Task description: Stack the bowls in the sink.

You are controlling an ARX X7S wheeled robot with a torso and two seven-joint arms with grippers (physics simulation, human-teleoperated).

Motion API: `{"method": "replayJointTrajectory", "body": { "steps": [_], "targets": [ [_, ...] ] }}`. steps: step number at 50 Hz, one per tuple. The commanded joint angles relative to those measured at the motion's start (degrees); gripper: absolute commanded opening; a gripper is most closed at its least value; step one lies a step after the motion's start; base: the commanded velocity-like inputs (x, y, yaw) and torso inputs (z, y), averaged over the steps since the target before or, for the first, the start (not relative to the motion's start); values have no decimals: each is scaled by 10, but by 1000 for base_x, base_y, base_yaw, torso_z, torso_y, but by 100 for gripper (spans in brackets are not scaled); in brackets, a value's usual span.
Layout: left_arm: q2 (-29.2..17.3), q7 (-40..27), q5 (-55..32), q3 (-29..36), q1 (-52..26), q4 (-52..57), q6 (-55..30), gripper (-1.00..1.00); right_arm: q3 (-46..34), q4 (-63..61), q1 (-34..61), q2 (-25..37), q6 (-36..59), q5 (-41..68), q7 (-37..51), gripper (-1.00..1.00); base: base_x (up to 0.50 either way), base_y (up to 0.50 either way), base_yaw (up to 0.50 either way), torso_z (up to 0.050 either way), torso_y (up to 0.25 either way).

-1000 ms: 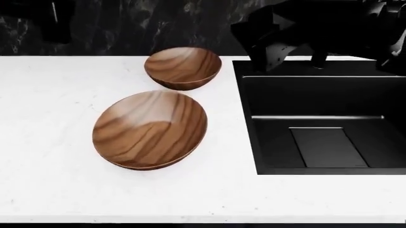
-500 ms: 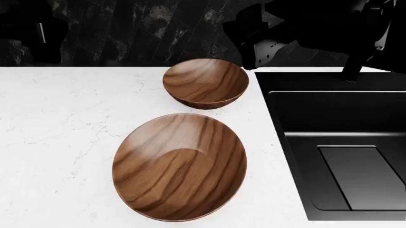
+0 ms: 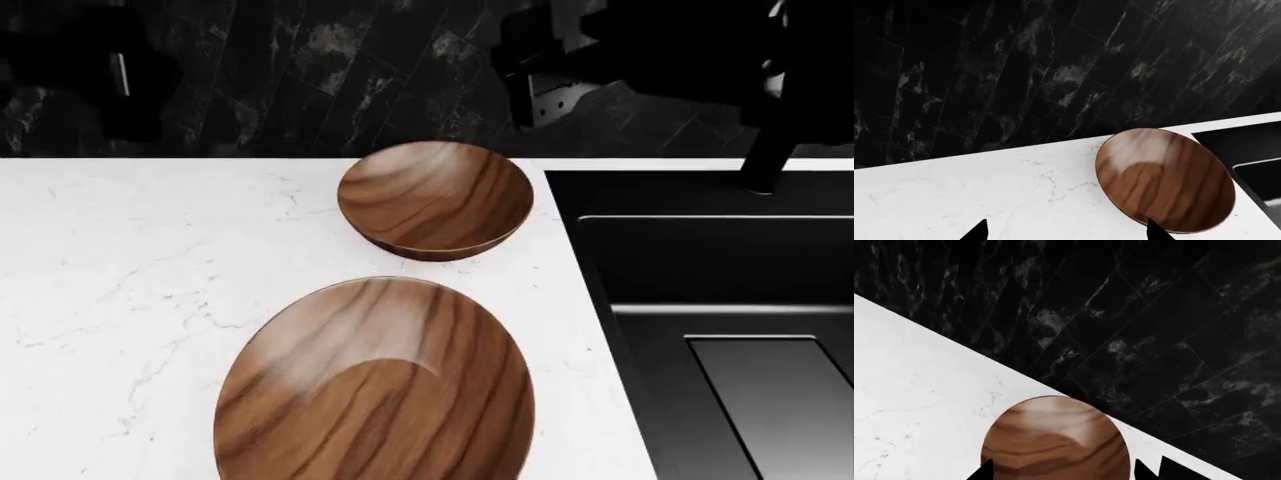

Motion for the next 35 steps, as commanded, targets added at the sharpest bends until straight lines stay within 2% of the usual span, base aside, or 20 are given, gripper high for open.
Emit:
{"method": "replayJointTrajectory", "body": {
  "steps": [1, 2, 6, 14, 23, 29, 35],
  "targets": [
    [-8, -11, -60, 26, 2, 5, 19, 100, -42, 103, 18, -26, 0, -1, 58, 100, 0, 0, 0, 0, 0],
    [-8, -12, -67, 29, -2, 6, 18, 100, -43, 141, 22, -36, -2, 12, 73, 100, 0, 0, 0, 0, 0],
    [-7, -22, -88, 43, -19, 10, 18, 100, -71, 220, 45, -67, -7, -25, 35, 100, 0, 0, 0, 0, 0],
    [-13, -10, -72, 38, -10, 12, 12, 100, -126, 330, 52, -111, -42, -101, -34, 100, 0, 0, 0, 0, 0],
    [-14, -7, -71, 43, -5, 18, 15, 100, -169, 450, 77, -145, -133, -189, -120, 100, 0, 0, 0, 0, 0],
    [-15, -5, -69, 44, -2, 19, 17, 100, -206, 538, 85, -177, -188, -242, -197, 100, 0, 0, 0, 0, 0],
    [-19, 1, -66, 43, 1, 21, 17, 100, -250, 586, 78, -212, -205, -282, -279, 100, 0, 0, 0, 0, 0]
  ]
}}
